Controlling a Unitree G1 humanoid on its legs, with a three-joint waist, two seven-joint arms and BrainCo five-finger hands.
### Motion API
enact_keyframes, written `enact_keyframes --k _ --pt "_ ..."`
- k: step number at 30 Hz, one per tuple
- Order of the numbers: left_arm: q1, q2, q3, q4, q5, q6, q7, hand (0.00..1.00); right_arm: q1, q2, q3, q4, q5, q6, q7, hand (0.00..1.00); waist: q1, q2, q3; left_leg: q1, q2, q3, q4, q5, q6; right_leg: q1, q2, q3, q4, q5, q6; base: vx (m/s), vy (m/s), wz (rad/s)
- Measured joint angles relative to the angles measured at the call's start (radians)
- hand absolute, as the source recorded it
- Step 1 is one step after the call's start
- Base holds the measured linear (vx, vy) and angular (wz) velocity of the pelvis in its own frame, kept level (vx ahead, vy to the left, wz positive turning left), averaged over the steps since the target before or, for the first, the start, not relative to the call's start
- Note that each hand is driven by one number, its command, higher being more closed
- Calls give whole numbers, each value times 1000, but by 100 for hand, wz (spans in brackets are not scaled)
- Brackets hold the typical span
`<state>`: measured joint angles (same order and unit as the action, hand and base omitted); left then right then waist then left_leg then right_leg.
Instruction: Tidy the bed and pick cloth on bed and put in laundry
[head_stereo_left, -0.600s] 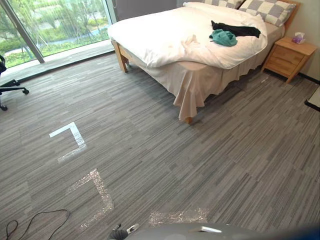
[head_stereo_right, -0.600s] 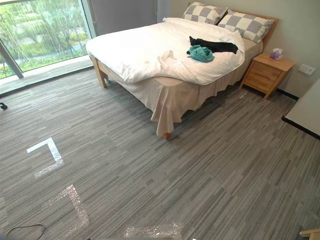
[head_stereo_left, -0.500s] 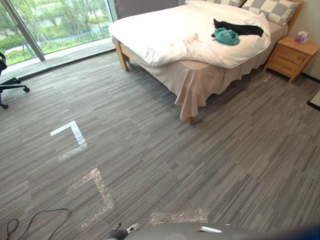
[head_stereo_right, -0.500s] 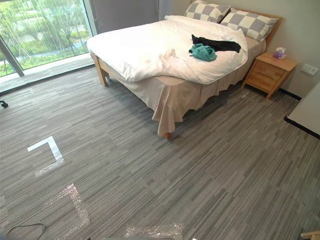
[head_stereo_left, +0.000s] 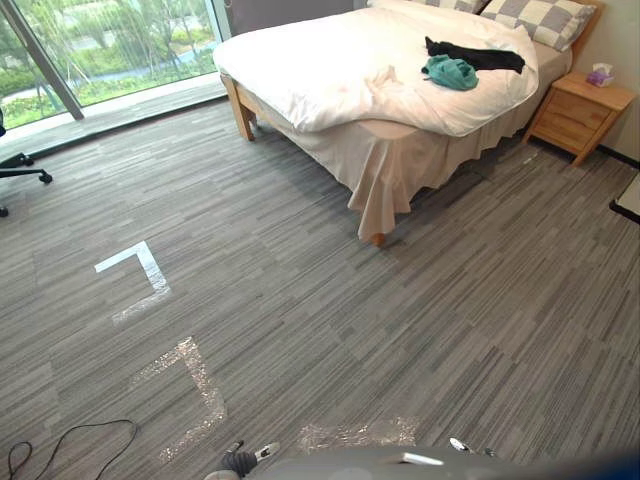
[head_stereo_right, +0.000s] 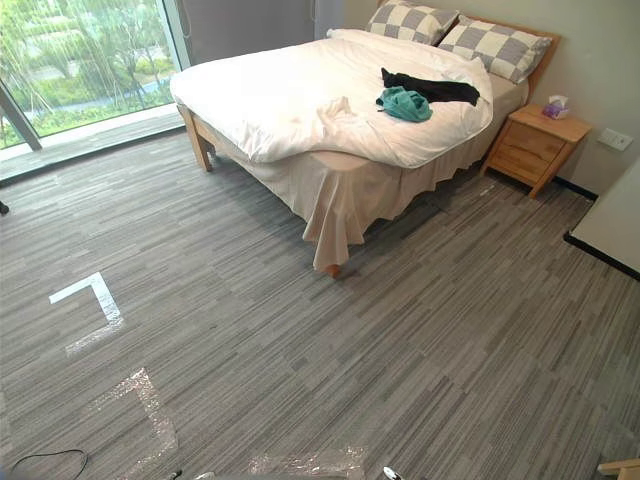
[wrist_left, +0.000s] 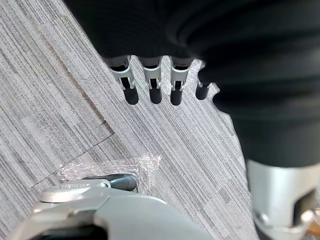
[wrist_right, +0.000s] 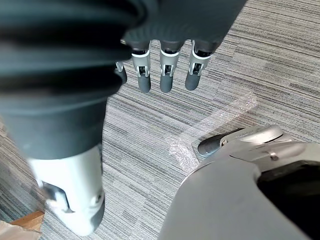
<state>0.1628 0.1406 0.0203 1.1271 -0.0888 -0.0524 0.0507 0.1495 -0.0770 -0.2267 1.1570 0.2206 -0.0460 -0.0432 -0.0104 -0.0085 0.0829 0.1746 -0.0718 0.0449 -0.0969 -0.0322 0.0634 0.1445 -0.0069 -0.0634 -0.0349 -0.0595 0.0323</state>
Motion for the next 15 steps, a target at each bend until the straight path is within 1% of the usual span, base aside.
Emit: enact_keyframes --k 3,4,5,6,7,8,10,11,12,13,14,15 --pt "0 0 -2 0 0 0 0 0 0 0 1 0 0 -2 0 0 -1 -1 1 0 0 2 0 0 0 -2 0 2 0 0 -1 -30 -25 -3" --pt "-1 0 -2 0 0 0 0 0 -2 0 1 0 0 -2 0 0 -2 -8 7 -4 0 3 0 0 0 -12 0 5 13 -3 -4 -27 -27 -6" --pt "-3 1 -4 0 0 0 0 0 -9 -1 1 0 0 -2 0 0 -2 -1 12 -6 0 5 0 0 0 -23 0 8 30 -11 -6 -33 -29 -13" --pt "-10 3 -12 0 0 0 -1 0 -23 -2 0 0 0 -2 0 0 -4 -6 24 -10 1 11 0 0 0 -55 0 15 85 -35 -8 -37 -19 -19" --pt "-22 7 -16 0 0 0 -1 0 -35 -1 -1 0 0 -2 0 0 -5 -3 43 -13 1 27 1 0 0 -91 -2 24 148 -58 -10 -32 -14 -21" --pt "-27 8 -17 0 0 0 -1 0 -36 -1 -1 -1 0 -2 0 0 -5 -5 51 -15 0 31 0 0 0 -103 -3 26 168 -66 -5 -39 -1 -25" --pt "-45 18 -18 -2 -1 0 -1 0 -51 6 -4 -5 0 -2 0 0 -3 -21 86 -23 -3 59 0 -5 0 -174 -10 43 280 -111 10 -30 0 -37" --pt "-49 21 -18 -2 -1 0 -1 0 -59 10 -10 -5 0 -1 0 0 -5 -21 100 -20 0 73 1 -10 2 -201 -11 37 332 -118 18 -7 -2 -37" --pt "-49 21 -18 -2 -1 1 -1 0 -61 12 -16 -6 0 -2 0 0 -5 -20 102 -19 3 82 5 -12 3 -215 -13 21 356 -121 20 9 -5 -39" --pt "-48 23 -18 -2 -2 1 -1 0 -64 18 -30 -7 0 -2 -1 0 -7 -17 107 -19 9 105 20 -25 3 -247 -28 -32 419 -133 15 21 -2 -34" --pt "-48 24 -17 -2 -2 1 -1 0 -63 19 -36 -7 0 -2 -1 0 -8 -19 108 -18 10 111 25 -31 3 -255 -36 -53 435 -135 11 50 9 -47" --pt "-50 27 -14 -2 -2 1 -1 0 -63 20 -46 -7 0 -2 -4 0 -13 -24 106 -17 13 126 47 -49 -4 -269 -65 -104 455 -137 7 86 10 -41"
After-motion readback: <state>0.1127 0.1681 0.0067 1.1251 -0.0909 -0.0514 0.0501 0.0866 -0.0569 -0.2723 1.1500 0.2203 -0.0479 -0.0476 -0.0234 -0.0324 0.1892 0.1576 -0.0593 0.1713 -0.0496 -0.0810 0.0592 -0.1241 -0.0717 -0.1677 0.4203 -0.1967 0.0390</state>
